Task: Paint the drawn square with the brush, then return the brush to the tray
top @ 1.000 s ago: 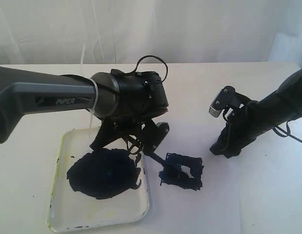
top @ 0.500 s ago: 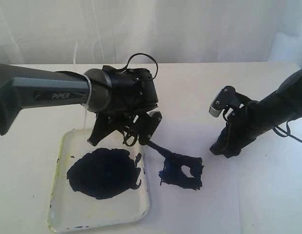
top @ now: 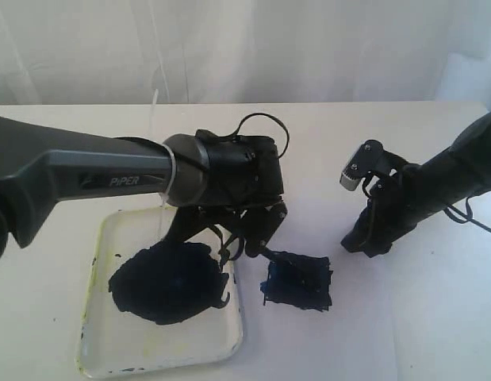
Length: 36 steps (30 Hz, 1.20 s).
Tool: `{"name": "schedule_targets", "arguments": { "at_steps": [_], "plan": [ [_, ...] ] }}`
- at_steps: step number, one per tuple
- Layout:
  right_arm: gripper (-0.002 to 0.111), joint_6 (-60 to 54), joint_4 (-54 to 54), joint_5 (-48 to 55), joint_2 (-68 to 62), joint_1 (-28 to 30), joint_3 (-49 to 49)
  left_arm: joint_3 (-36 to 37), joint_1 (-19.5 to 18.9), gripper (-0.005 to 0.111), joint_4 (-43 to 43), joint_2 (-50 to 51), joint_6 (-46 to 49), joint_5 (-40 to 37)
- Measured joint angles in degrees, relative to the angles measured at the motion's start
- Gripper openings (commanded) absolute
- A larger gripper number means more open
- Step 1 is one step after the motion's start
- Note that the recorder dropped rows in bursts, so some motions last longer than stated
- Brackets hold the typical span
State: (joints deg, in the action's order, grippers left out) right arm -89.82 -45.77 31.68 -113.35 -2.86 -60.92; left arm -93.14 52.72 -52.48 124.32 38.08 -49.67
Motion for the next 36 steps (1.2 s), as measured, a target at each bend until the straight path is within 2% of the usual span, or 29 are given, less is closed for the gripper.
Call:
{"name": "schedule_targets", "arguments": {
  "at_steps": [13,19,24,29,36],
  "plan": [
    [0.064,0.3,0.0,0.0,0.0,0.0,0.0,0.0,1.3,0.0,-1.1,0.0,0.5,1.5],
    [0.064,0.8,0.0,-0.6,0.0,0.0,0.0,0.0,-1.1,0.0,-4.1,0.0,-2.7,-0.6],
    [0.064,0.8,-0.1,-0.6,0.0,0.0,0.0,0.0,-1.6,0.0,-4.4,0.0,-3.8,-2.3],
    [0.064,0.8,-0.1,-0.7,0.0,0.0,0.0,0.0,-1.6,0.0,-4.4,0.0,-7.9,0.0],
    [0.064,0.8,-0.1,-0.7,0.0,0.0,0.0,0.0,-1.6,0.0,-1.7,0.0,-5.7,1.7]
  ]
}}
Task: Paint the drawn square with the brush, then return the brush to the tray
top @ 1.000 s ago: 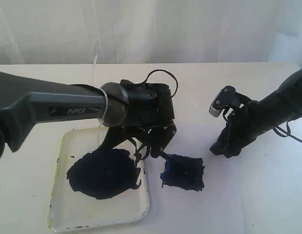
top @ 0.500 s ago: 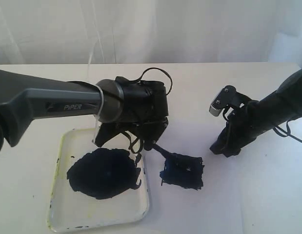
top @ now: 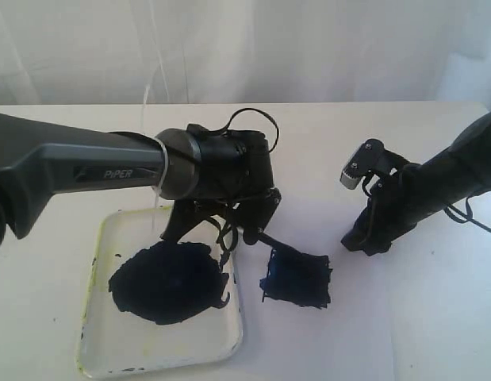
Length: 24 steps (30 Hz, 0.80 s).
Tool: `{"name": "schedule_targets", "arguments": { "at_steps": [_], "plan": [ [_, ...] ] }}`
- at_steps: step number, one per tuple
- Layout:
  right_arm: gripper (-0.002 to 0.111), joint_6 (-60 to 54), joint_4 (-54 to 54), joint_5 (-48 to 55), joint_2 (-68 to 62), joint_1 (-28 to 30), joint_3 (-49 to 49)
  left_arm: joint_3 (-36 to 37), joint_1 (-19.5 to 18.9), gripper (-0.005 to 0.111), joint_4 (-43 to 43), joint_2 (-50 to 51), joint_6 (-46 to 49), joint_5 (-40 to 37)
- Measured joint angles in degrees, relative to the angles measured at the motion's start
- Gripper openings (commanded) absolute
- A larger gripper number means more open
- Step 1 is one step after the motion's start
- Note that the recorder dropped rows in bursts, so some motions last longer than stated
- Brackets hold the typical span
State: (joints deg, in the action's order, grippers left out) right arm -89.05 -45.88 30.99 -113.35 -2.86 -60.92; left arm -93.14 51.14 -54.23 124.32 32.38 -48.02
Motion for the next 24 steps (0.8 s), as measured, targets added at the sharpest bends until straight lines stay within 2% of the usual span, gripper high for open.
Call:
{"name": "schedule_targets", "arguments": {
  "at_steps": [13,24],
  "plan": [
    [0.064,0.0,0.0,-0.1,0.0,0.0,0.0,0.0,1.5,0.0,1.0,0.0,3.5,-1.1],
    [0.064,0.1,-0.1,-0.3,0.0,0.0,0.0,0.0,1.5,0.0,-6.5,0.0,-3.3,-4.5]
  ]
}}
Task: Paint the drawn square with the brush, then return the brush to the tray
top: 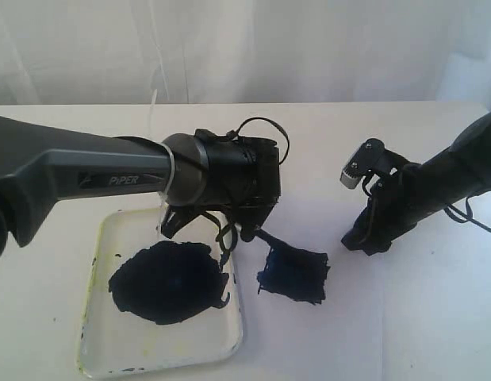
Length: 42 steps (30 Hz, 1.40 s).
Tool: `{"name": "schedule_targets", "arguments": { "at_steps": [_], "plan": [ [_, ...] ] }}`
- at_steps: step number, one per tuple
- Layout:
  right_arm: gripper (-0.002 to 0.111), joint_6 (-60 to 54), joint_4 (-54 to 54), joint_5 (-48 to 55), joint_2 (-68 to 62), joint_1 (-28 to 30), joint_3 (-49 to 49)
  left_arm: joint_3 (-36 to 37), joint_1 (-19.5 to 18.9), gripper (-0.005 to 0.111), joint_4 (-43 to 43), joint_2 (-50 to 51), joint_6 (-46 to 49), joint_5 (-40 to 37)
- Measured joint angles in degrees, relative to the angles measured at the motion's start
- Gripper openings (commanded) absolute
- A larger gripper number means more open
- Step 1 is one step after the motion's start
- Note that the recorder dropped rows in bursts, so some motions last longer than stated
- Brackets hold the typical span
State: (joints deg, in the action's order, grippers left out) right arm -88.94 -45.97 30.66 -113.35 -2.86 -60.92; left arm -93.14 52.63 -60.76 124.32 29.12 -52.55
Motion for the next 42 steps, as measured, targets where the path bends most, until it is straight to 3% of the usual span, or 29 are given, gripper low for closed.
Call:
{"name": "schedule_targets", "arguments": {
  "at_steps": [18,24,34,42],
  "plan": [
    [0.064,0.0,0.0,-0.1,0.0,0.0,0.0,0.0,0.0,0.0,-0.2,-4.0,-2.8,-3.5],
    [0.064,0.0,0.0,-0.1,0.0,0.0,0.0,0.0,-0.4,0.0,2.4,-6.9,0.4,-11.9],
    [0.064,0.0,-0.1,-0.2,-0.1,0.0,0.0,0.3,-9.4,0.0,12.2,-10.3,5.9,-11.9],
    [0.064,0.0,-0.1,-0.3,-0.1,0.0,0.0,9.3,-14.5,0.0,13.3,-14.0,7.9,-11.9]
  ]
}}
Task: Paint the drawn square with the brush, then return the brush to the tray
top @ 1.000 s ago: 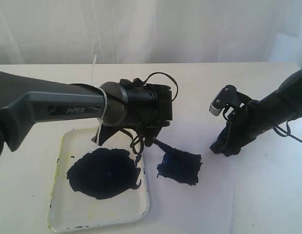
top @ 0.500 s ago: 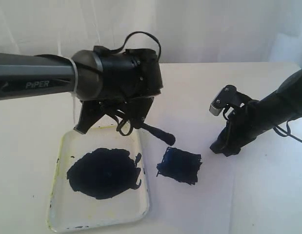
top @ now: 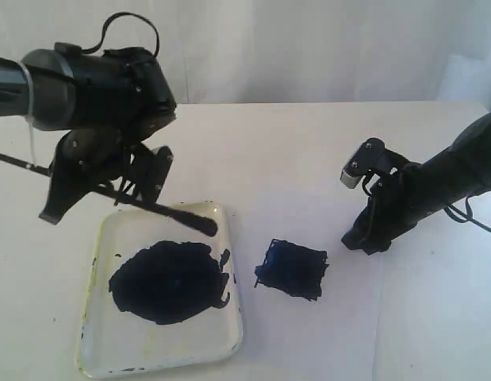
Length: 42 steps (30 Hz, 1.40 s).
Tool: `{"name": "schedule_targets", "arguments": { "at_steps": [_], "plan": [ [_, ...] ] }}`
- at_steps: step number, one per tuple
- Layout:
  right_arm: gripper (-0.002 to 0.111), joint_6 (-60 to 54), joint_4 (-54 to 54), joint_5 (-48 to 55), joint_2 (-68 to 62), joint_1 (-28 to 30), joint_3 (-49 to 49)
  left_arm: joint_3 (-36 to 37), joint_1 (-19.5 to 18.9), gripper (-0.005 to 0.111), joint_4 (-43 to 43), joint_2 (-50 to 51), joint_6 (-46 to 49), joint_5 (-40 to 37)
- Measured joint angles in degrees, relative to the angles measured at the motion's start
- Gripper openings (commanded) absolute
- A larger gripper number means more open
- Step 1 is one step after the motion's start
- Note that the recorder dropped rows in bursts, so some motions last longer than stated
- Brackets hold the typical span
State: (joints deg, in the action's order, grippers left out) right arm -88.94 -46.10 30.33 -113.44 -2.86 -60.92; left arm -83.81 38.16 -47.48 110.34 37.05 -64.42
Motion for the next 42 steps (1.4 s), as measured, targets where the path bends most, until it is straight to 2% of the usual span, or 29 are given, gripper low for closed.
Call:
{"name": "schedule_targets", "arguments": {
  "at_steps": [5,11,19,25,39,42],
  "plan": [
    [0.064,0.9,0.0,0.0,0.0,0.0,0.0,8.2,-3.8,0.0,0.2,-1.6,0.1,0.0],
    [0.064,0.9,0.0,-0.1,0.0,0.0,0.0,13.0,-6.9,0.0,1.2,-3.2,0.0,1.4],
    [0.064,1.0,0.0,-0.1,0.0,0.0,0.0,14.6,-7.4,0.0,5.5,-3.2,0.2,9.5],
    [0.064,1.0,0.0,-0.1,0.0,0.0,0.0,14.6,-7.4,0.001,6.6,-3.2,0.3,11.2],
    [0.064,1.0,0.0,-0.1,0.0,0.0,0.0,14.8,-7.4,0.045,7.4,-1.7,0.4,12.1],
    [0.064,1.0,0.0,-0.1,0.0,0.0,0.0,14.8,-7.4,0.051,7.4,-1.7,0.4,12.1]
  ]
}}
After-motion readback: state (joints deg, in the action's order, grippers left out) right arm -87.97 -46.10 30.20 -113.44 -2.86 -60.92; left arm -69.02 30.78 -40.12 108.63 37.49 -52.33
